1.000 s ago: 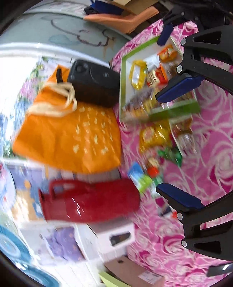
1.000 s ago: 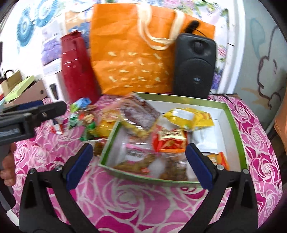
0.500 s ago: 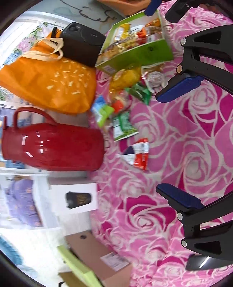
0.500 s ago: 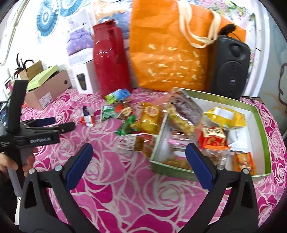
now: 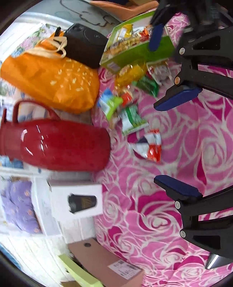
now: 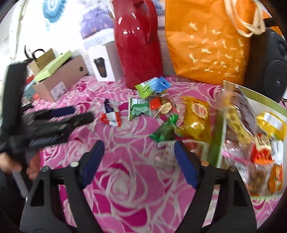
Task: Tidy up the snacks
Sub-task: 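Move both tools back toward the remaining snacks on the table, then grasp the green packet with right tool while left grasps red-white wrapper, then carry both snacks into the green box and open both tools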
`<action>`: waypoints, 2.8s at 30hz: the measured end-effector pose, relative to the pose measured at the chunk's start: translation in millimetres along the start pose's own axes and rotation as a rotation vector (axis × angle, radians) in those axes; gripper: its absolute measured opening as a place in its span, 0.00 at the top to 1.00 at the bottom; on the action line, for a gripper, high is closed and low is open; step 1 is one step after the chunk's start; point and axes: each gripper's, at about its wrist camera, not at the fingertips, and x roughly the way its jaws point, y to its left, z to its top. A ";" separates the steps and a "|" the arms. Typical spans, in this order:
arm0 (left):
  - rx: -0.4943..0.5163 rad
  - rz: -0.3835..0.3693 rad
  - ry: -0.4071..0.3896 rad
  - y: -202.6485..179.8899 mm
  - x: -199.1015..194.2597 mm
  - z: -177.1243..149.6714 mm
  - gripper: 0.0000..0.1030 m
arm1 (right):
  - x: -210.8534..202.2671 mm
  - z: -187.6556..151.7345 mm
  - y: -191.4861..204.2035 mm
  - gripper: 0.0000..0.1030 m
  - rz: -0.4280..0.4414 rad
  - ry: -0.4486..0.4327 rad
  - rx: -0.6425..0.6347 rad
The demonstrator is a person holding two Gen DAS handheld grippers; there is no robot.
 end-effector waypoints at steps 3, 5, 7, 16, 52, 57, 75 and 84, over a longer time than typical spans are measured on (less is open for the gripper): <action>-0.007 0.013 0.031 12.6 8.1 -5.1 0.27 | 38.0 13.1 -4.5 0.23 -0.112 0.097 0.034; -0.014 0.009 0.039 17.0 12.9 -3.7 0.27 | 55.8 16.5 -9.2 0.23 -0.157 0.126 0.065; -0.012 0.014 0.041 17.9 18.6 0.9 0.26 | 73.3 18.6 -15.5 0.23 -0.178 0.138 0.105; -0.006 0.014 0.121 18.0 80.8 26.2 0.28 | 47.3 -8.9 -6.6 0.52 -0.042 0.108 0.064; 0.281 -0.355 0.009 -208.8 -24.2 18.9 0.58 | -152.8 -87.1 -145.6 0.52 -0.287 -0.253 0.311; 0.324 -0.376 0.030 -244.7 -5.7 13.0 0.58 | -157.0 -94.9 -175.2 0.52 -0.321 -0.253 0.350; 0.317 -0.259 -0.032 -262.4 20.6 10.7 0.16 | -136.6 -93.8 -212.4 0.11 -0.377 -0.276 0.362; 0.257 -0.228 0.007 -237.5 19.6 6.6 0.15 | -132.8 -93.9 -204.0 0.04 -0.376 -0.238 0.377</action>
